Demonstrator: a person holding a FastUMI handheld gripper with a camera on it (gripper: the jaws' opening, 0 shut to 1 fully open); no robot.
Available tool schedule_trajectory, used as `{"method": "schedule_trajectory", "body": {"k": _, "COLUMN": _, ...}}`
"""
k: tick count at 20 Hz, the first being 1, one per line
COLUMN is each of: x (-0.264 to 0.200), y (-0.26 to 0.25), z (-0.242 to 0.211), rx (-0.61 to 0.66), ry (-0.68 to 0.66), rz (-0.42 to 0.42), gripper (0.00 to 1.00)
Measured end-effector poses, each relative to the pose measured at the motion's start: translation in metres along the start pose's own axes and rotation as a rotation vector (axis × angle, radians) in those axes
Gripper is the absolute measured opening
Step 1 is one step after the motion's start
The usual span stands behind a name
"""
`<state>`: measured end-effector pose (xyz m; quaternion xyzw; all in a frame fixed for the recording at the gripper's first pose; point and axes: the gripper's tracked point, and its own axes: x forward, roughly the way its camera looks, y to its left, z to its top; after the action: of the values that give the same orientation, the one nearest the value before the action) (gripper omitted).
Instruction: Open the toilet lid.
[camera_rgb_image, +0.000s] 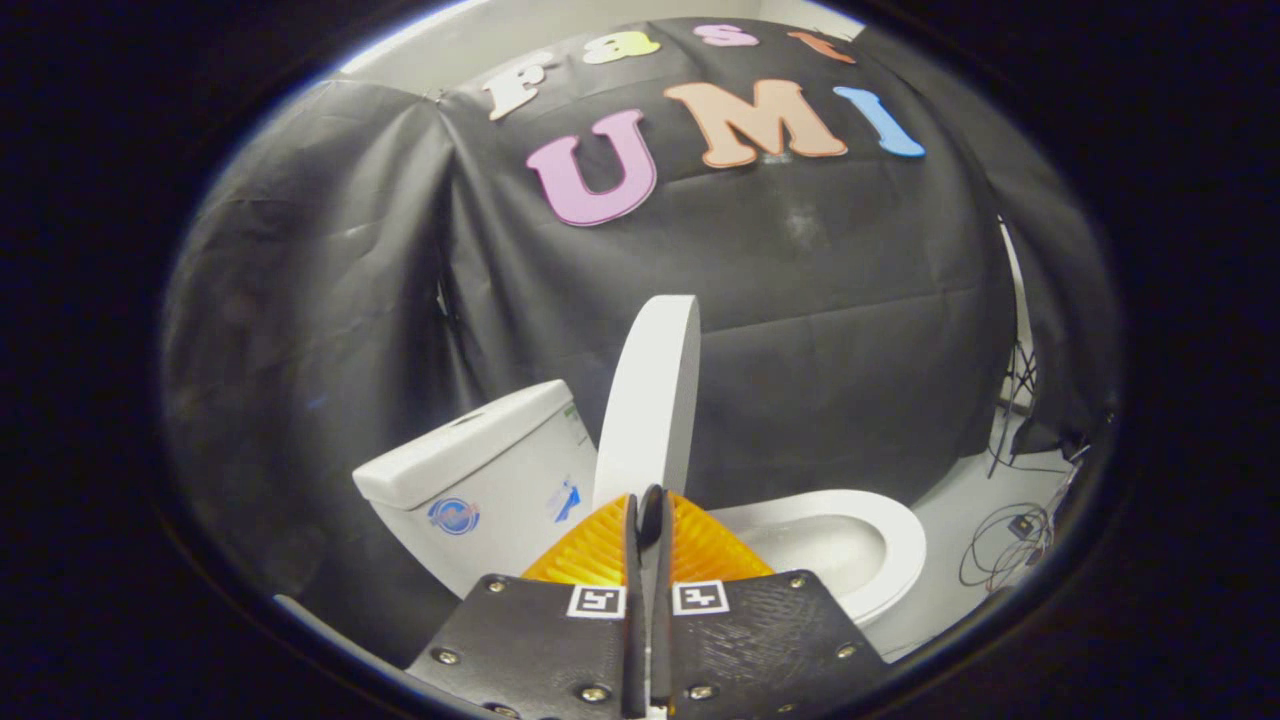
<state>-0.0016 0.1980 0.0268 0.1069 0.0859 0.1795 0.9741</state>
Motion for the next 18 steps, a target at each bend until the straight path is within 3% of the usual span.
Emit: {"method": "schedule_trajectory", "body": {"k": 18, "x": 0.019, "y": 0.073, "z": 0.003, "rx": -0.031, "ry": -0.016, "rz": 0.117, "gripper": 0.04}}
